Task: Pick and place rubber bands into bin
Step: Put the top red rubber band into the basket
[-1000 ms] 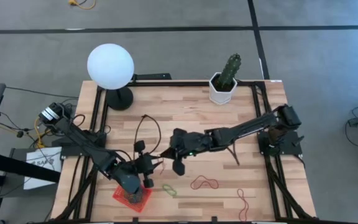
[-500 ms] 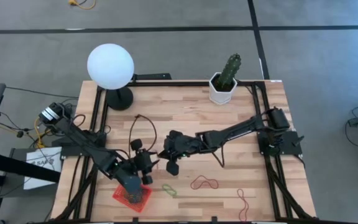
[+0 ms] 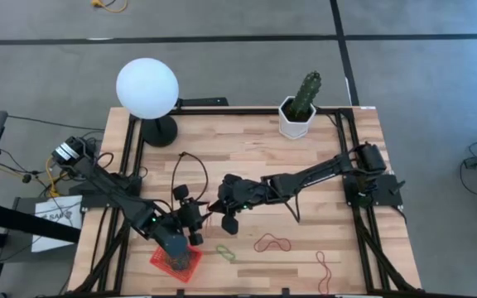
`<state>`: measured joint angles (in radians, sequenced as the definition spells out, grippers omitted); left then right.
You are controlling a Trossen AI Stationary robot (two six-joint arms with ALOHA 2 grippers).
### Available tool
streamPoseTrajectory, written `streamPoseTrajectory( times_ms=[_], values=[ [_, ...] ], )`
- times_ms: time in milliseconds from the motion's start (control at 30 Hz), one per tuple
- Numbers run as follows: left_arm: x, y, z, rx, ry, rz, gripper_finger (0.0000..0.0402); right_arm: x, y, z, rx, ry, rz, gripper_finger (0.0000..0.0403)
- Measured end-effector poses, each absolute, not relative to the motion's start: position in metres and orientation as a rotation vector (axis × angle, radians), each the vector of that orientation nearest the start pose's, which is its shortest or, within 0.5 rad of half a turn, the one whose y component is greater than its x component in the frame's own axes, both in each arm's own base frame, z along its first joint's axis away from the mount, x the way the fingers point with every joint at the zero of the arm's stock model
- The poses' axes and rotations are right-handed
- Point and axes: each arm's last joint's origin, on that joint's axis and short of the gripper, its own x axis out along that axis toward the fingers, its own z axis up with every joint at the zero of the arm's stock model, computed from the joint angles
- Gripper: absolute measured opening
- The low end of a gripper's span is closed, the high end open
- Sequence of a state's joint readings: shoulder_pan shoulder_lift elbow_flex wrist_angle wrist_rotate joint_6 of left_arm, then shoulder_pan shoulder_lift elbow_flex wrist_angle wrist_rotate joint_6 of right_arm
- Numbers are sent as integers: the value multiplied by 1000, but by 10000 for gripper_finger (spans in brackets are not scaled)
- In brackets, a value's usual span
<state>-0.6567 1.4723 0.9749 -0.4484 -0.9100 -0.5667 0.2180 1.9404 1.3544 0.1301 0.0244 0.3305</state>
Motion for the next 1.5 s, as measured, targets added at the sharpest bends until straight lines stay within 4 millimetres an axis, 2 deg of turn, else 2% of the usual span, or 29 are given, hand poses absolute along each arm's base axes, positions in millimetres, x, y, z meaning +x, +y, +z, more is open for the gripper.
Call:
streamPoseTrajectory(
  times_ms=[167, 400, 467, 900, 1300, 1500],
  values=[
    [242, -157, 233, 135, 558, 421, 125, 429, 94, 223, 269, 473, 111, 0],
    [242, -157, 233, 163, 567, 414, 21, 430, 91, 222, 268, 481, 104, 0],
    [242, -157, 233, 164, 567, 414, 8, 429, 91, 221, 268, 486, 103, 0],
    [241, -158, 233, 165, 566, 410, 0, 428, 92, 220, 267, 499, 101, 8],
    [234, -169, 231, 137, 602, 322, 0, 427, 93, 219, 266, 523, 108, 92],
    [220, -189, 229, 74, 723, 82, 0, 425, 92, 216, 260, 560, 99, 121]
  ],
)
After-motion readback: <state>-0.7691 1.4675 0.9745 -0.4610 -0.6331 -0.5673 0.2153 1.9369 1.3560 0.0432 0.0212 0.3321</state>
